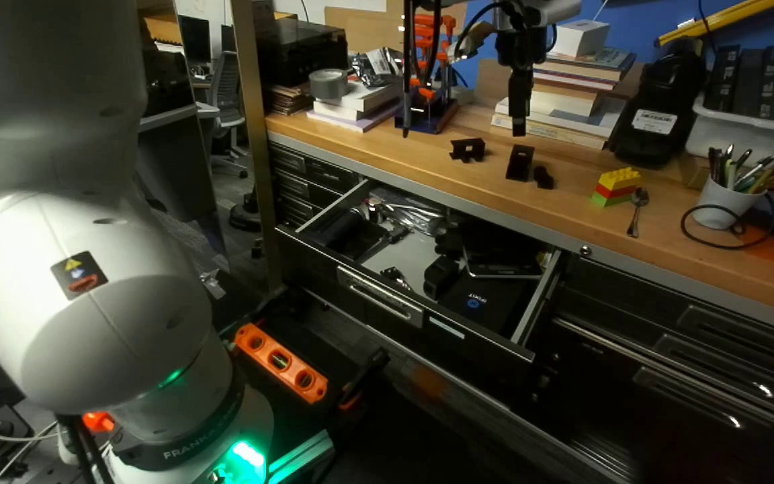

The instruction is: Put the three black objects in the open drawer then close the drawer

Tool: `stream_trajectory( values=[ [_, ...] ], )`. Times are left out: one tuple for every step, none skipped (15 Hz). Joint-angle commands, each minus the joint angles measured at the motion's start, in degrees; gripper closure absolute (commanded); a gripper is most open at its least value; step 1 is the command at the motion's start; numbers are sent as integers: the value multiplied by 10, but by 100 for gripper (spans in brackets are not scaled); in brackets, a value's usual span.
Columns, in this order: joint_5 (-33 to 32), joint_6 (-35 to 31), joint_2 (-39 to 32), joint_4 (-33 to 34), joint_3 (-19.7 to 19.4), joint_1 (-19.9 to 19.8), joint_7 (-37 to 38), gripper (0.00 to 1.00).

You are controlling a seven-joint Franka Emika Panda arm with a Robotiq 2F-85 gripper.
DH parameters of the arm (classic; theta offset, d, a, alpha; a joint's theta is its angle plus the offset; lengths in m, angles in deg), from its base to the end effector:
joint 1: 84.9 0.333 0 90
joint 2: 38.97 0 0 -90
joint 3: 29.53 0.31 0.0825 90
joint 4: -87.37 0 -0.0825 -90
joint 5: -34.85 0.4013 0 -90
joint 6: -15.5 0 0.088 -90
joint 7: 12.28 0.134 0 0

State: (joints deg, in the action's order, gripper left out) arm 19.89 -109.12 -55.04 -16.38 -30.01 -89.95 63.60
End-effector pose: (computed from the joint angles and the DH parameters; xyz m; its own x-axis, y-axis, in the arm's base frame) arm 0.6497 -0.0783 0.3557 0.2771 -0.9315 0.2356 -0.9578 -0.2873 -0.0094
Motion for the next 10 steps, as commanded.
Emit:
stream_trajectory(
  values=[
    [51,18,-47,63,-37,19,43,0],
    [72,17,-53,67,-41,15,40,0],
    [89,14,-58,70,-45,12,37,0],
    [109,18,-65,76,-48,8,32,0],
    [125,20,-70,80,-52,6,30,0],
    [136,18,-75,82,-57,5,30,0],
    [145,17,-81,84,-61,4,28,0],
    [152,15,-87,86,-64,4,28,0],
    [161,9,-96,86,-65,2,21,0],
    [169,8,-103,89,-66,1,19,0]
  ],
)
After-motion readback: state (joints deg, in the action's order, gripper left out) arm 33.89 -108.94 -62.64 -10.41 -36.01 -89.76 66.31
